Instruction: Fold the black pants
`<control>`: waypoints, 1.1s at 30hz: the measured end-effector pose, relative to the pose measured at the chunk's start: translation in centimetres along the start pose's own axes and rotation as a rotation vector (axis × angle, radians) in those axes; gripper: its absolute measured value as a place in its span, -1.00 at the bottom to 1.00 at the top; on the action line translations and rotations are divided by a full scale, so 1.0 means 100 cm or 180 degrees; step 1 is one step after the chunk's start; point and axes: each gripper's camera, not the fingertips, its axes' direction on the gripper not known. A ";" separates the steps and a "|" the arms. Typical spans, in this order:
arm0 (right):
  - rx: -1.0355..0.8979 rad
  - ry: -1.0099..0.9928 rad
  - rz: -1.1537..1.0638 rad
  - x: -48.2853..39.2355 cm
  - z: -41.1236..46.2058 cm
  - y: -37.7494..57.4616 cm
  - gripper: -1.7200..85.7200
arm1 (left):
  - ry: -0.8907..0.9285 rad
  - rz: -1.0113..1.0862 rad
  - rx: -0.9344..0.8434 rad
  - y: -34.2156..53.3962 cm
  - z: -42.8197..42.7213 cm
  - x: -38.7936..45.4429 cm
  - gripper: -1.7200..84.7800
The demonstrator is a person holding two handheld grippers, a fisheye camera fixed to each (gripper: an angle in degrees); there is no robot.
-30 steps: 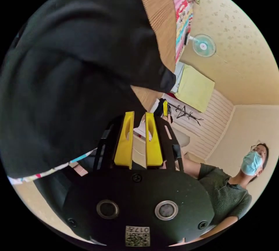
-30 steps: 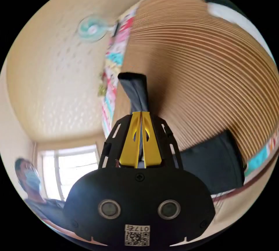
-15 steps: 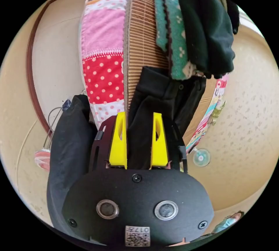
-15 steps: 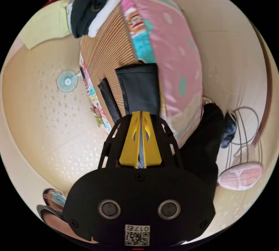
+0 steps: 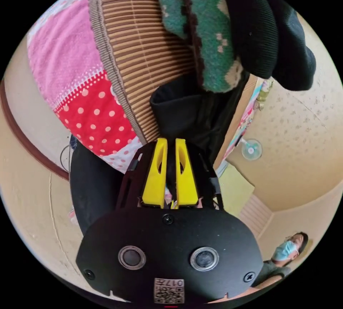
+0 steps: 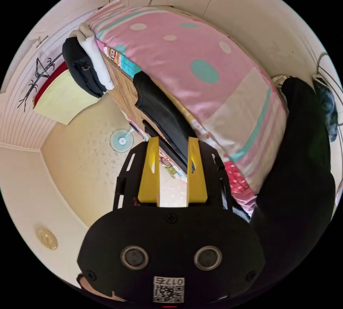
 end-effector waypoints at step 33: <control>-0.1092 0.2183 -0.3113 -0.244 0.303 0.198 -0.93 | 0.1460 0.1284 0.0074 0.032 -0.046 0.098 -0.98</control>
